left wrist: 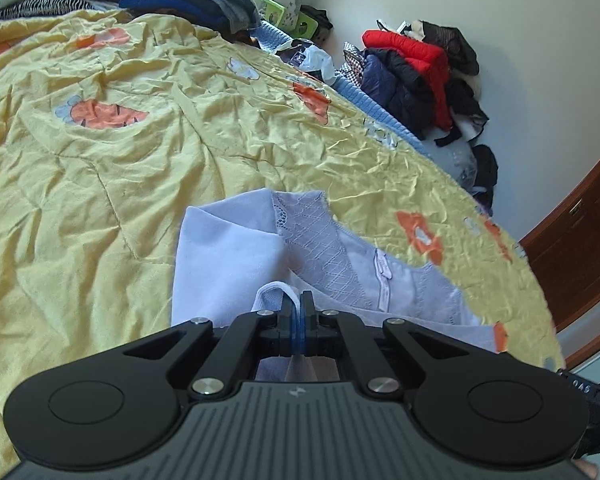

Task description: Fold small clothes

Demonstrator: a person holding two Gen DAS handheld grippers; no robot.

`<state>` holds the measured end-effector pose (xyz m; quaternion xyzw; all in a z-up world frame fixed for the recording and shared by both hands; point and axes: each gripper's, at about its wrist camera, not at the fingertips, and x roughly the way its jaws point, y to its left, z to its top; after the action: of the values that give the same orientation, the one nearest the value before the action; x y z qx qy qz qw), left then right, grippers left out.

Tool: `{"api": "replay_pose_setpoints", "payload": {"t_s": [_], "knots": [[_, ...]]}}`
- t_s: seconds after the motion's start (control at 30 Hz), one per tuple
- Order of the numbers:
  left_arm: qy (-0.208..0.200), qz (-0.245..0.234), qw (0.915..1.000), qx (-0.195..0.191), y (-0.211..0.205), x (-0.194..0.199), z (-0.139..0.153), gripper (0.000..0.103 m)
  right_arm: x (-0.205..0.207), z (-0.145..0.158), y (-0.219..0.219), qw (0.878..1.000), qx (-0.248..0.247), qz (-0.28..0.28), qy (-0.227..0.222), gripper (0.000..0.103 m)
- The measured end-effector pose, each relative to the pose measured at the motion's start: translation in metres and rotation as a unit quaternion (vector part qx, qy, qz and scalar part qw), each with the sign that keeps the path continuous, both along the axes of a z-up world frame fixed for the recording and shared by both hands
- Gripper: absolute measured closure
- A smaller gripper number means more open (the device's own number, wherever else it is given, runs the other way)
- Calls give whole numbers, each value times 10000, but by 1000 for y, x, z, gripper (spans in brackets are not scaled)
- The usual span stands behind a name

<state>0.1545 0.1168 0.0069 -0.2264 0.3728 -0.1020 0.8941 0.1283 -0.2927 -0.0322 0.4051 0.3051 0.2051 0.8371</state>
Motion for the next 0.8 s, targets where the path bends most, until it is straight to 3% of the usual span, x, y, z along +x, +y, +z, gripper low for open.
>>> {"api": "replay_pose_setpoints", "payload": {"t_s": [0.13,0.47,0.8], "knots": [[3,-59,9995,302,-8,2,0,101,2,-1,0,10000,-42,-7,24,93],[68,-86,9982,587,-13,4,-3,101,6,-2,3,9999,-125,-7,33,93],[-176,-170,9869,1596,-41,-2,2,101,6,-7,1,9999,-75,-34,64,93]]}}
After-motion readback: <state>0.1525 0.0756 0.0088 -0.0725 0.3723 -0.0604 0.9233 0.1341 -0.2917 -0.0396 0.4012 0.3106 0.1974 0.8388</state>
